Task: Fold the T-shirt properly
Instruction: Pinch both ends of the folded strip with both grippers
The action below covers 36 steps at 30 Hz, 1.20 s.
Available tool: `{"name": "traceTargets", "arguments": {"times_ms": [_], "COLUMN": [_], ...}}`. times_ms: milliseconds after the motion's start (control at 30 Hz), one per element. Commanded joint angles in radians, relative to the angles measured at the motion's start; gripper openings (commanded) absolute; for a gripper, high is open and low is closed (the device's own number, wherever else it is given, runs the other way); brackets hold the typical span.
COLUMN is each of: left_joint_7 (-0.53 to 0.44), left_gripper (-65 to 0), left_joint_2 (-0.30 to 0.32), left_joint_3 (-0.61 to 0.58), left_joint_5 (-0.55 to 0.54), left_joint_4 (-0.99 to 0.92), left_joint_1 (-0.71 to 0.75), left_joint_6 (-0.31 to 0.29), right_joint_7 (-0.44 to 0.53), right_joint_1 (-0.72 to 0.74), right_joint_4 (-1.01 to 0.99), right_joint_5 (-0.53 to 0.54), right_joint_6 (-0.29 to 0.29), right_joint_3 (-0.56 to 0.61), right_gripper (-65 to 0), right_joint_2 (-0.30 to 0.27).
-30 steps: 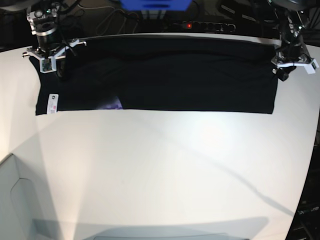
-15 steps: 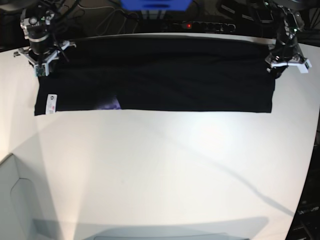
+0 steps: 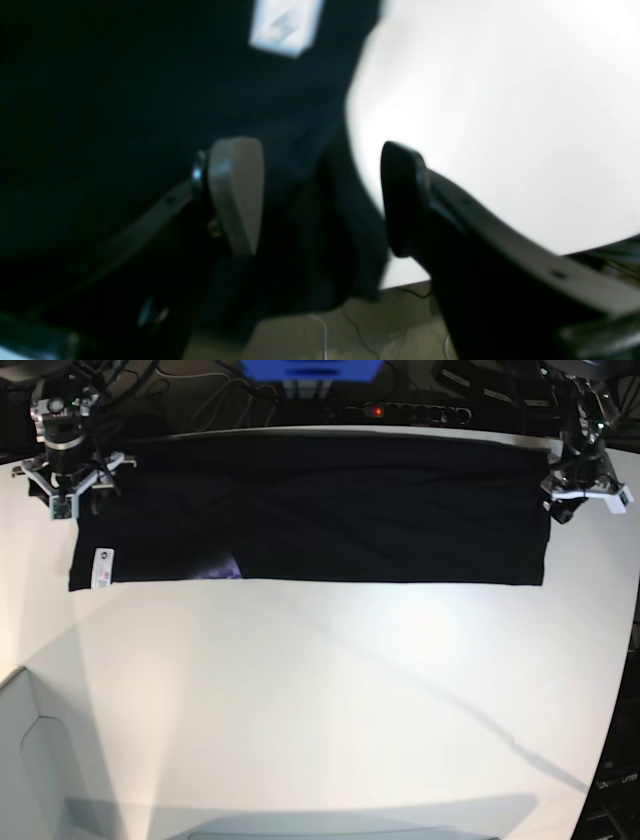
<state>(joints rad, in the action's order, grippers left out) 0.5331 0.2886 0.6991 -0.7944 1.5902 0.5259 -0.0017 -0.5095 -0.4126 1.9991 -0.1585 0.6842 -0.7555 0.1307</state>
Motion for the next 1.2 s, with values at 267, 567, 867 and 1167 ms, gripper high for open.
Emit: {"name": "traceTargets", "arguments": {"times_ms": [267,567,867,1167], "left_joint_7": [-0.02,-0.018,-0.018,-0.018], "left_gripper": [-31.3,-25.1,-23.3,-23.0], "left_joint_2": [0.021,0.019,0.018,0.019], "left_joint_3": [0.086,0.041,-0.062,-0.063], "left_joint_5": [-0.015,-0.015,-0.006,-0.013], "left_joint_4": [0.071,0.078,0.075,-0.037], "left_joint_1": [0.035,0.032,0.03,-0.005], "left_joint_6": [-0.005,-0.005,-0.005,-0.005], "right_joint_7": [0.024,0.019,0.024,0.027], "right_joint_1": [-0.025,-0.082,-0.018,-0.012], "right_joint_4": [0.021,-0.002,-0.215,-0.249], "right_joint_5": [0.009,0.006,0.003,0.003], "right_joint_6": [0.014,0.014,0.014,0.014], "right_joint_3": [0.02,0.144,0.136,0.143], "right_gripper": [-27.3,-27.3,-27.3,-27.3], "right_joint_2": [-0.004,0.004,-0.038,-0.047]}}
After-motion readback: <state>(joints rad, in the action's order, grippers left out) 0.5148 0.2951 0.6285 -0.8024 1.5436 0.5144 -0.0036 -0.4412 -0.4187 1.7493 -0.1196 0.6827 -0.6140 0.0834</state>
